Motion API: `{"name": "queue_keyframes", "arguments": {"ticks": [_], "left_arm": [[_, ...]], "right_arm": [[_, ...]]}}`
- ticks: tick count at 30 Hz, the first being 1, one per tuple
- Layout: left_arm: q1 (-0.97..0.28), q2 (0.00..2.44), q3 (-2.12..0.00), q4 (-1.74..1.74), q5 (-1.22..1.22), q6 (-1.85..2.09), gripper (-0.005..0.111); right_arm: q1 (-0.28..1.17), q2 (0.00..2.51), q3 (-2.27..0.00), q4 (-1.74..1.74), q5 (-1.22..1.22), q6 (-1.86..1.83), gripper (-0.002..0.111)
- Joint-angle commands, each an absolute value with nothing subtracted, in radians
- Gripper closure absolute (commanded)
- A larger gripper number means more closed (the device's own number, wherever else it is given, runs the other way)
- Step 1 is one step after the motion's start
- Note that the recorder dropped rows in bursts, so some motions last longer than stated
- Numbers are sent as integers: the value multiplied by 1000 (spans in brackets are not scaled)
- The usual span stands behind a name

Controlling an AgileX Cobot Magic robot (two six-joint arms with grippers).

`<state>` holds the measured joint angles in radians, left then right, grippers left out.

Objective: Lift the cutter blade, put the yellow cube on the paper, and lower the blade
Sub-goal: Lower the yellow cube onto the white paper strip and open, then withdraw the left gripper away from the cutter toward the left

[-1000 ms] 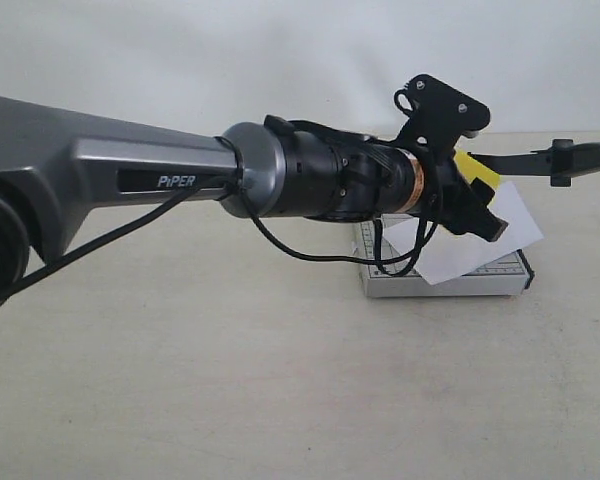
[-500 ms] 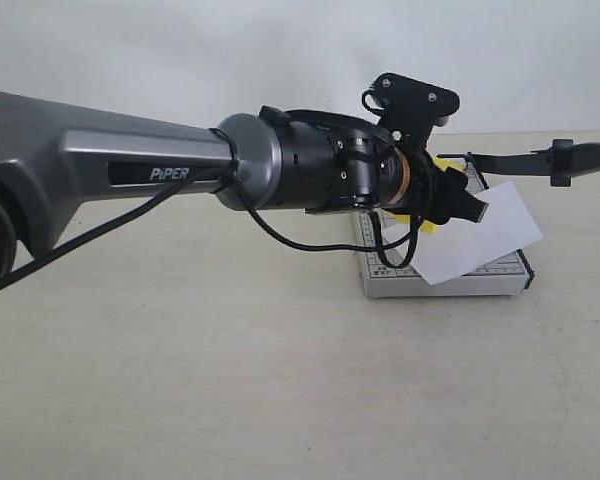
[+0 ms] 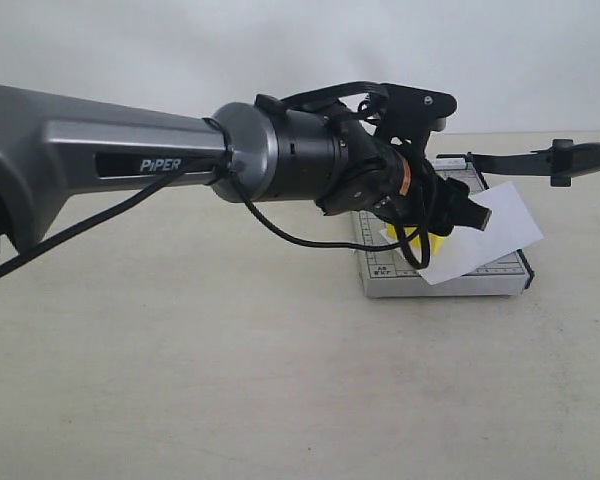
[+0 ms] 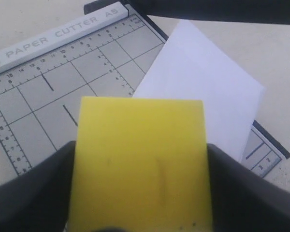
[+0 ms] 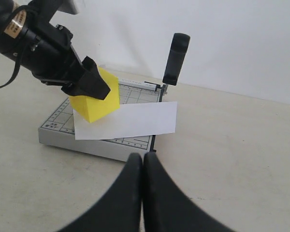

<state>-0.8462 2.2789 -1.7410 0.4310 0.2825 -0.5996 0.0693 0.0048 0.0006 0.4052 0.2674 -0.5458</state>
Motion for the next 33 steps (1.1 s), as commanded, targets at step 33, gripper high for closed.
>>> {"name": "queue_keyframes", "arguments": {"ticks": [33], "left_arm": [[-849, 2077, -1744, 404, 477, -573, 68]], "right_arm": [[69, 0, 0, 413, 263, -539, 108]]}}
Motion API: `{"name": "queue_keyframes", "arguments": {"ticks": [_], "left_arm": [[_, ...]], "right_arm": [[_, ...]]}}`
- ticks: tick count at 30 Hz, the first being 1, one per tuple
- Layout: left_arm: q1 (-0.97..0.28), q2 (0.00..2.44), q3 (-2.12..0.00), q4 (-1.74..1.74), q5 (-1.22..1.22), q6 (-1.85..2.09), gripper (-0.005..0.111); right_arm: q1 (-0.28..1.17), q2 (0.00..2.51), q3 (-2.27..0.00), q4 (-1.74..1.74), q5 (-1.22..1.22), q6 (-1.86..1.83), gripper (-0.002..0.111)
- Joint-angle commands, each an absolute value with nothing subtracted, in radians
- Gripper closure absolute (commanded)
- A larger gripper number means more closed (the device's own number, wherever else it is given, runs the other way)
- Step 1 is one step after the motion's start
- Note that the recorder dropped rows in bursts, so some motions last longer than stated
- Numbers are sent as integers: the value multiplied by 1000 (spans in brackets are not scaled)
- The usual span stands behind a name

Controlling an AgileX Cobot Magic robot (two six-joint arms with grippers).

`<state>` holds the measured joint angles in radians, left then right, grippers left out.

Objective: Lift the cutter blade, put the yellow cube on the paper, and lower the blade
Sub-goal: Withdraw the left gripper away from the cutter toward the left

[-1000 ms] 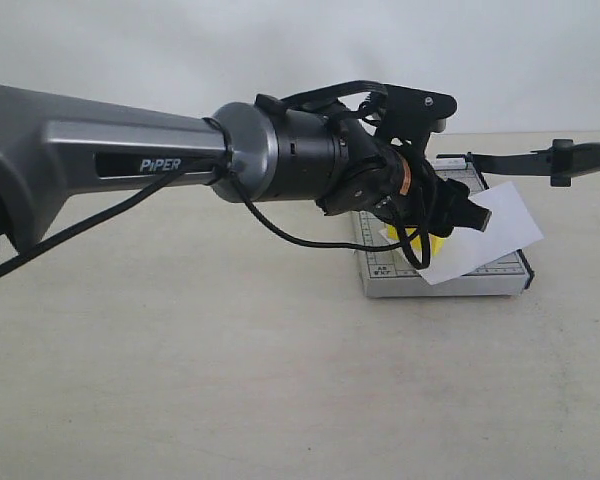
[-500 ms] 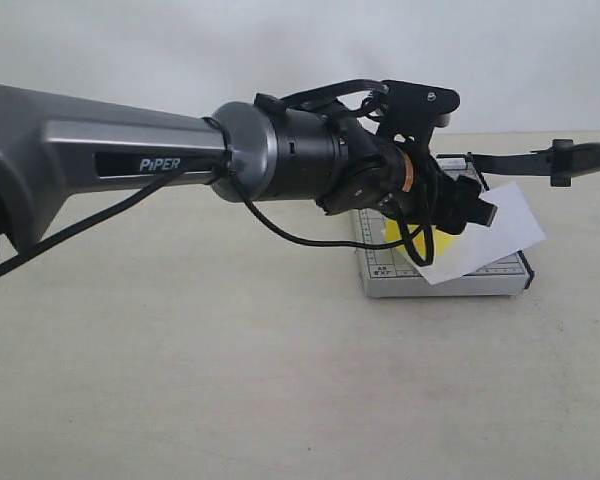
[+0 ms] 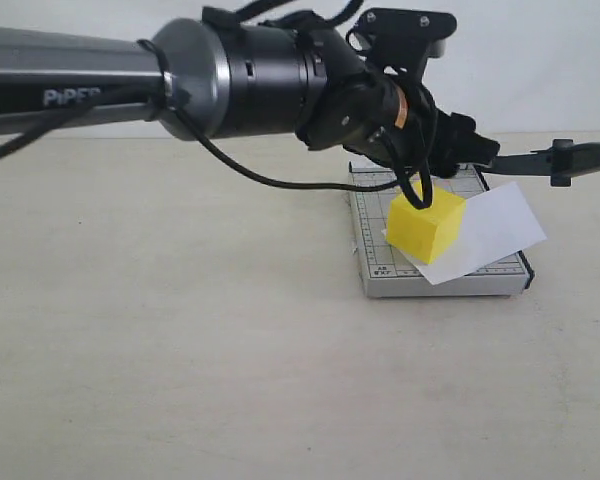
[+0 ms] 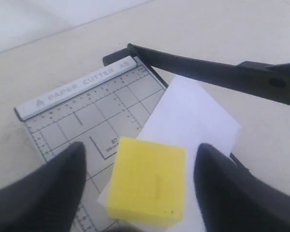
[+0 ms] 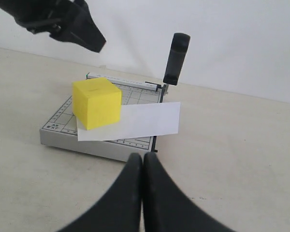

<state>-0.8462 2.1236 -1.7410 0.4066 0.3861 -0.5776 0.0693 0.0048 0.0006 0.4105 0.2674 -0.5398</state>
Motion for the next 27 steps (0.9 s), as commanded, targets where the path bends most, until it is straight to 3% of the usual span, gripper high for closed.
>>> {"name": "queue_keyframes", "arguments": {"ticks": [1, 3, 4, 27], "left_arm": [[-849, 2064, -1735, 401, 490, -573, 79], [-849, 2036, -1709, 400, 498, -573, 98], [-849, 2021, -1688, 400, 498, -573, 102], [-847, 1358, -638, 376, -230, -663, 101]], "right_arm": [[69, 0, 0, 413, 263, -539, 108], [69, 0, 0, 413, 263, -539, 108], [69, 0, 0, 413, 263, -539, 108], [69, 0, 0, 413, 263, -539, 108]]}}
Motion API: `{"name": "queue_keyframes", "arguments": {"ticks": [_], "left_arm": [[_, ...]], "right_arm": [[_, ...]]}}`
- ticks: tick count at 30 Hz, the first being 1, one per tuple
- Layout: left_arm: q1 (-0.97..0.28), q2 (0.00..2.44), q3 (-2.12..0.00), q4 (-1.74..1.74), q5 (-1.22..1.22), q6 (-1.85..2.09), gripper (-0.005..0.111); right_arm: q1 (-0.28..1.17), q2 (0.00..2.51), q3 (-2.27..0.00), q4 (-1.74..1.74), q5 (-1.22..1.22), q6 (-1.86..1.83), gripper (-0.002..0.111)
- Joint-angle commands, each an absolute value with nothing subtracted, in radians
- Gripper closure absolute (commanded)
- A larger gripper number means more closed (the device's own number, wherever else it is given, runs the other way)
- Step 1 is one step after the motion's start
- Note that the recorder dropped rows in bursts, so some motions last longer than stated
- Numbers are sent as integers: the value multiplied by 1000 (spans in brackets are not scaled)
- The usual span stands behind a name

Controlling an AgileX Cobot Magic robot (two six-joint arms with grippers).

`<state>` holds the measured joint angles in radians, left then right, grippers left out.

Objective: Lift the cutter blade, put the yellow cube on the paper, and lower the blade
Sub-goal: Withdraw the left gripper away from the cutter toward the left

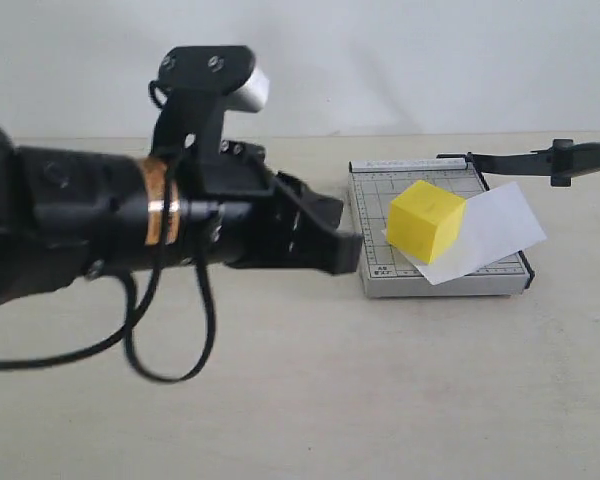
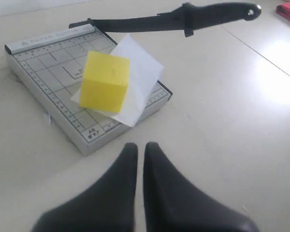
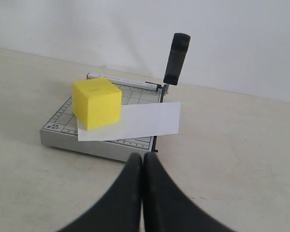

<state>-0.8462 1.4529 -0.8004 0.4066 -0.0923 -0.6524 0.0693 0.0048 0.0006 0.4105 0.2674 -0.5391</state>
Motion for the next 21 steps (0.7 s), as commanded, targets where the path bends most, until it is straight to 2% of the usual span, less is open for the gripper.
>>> {"name": "queue_keyframes", "arguments": {"ticks": [1, 10, 21], "left_arm": [[-847, 1340, -599, 366, -260, -663, 101], [-847, 1213, -210, 235, -661, -573, 101], [-847, 1188, -147, 242, -709, -573, 101]], "right_arm": [[69, 0, 0, 413, 263, -539, 108], [69, 0, 0, 413, 263, -537, 108], [69, 0, 0, 413, 263, -537, 108]]}}
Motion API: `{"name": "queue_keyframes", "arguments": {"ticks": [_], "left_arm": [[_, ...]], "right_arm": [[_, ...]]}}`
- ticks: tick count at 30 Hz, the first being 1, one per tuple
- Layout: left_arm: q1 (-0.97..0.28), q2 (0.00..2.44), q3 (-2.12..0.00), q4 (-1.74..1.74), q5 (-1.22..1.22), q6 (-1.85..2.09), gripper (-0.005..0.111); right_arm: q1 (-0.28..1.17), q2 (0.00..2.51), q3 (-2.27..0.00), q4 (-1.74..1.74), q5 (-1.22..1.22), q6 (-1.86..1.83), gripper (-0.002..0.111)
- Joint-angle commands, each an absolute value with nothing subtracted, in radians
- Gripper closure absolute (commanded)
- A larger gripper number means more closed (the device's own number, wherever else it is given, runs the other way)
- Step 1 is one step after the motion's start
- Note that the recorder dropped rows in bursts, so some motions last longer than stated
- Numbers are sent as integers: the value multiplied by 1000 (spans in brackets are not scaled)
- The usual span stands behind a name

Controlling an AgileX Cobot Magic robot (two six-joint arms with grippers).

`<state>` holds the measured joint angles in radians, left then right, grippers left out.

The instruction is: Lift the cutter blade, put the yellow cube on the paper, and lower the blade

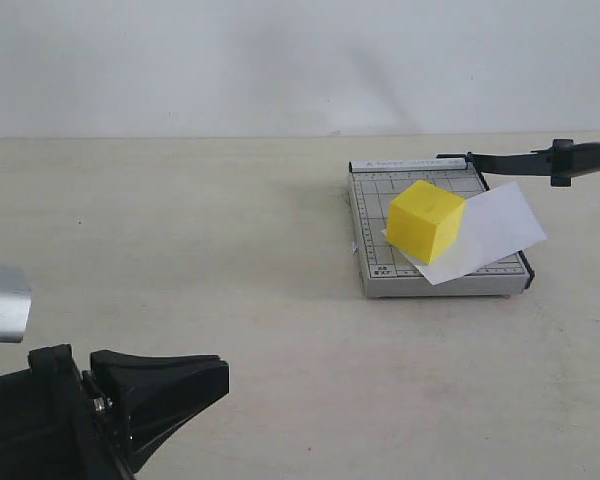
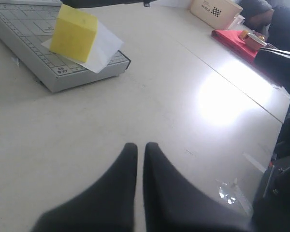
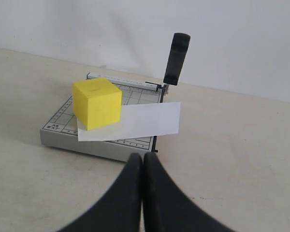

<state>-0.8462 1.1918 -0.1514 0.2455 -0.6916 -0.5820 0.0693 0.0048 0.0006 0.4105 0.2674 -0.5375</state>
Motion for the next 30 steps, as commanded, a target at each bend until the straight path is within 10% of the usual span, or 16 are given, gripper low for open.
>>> {"name": "queue_keyframes", "arguments": {"ticks": [1, 14, 30], "left_arm": [[-847, 1188, -147, 242, -707, -573, 101], [-847, 1159, -147, 255, -734, -571, 101], [-843, 468, -147, 332, -172, -443, 101]], "right_arm": [[69, 0, 0, 413, 263, -537, 108], [69, 0, 0, 413, 263, -537, 108], [69, 0, 0, 413, 263, -537, 108]]}}
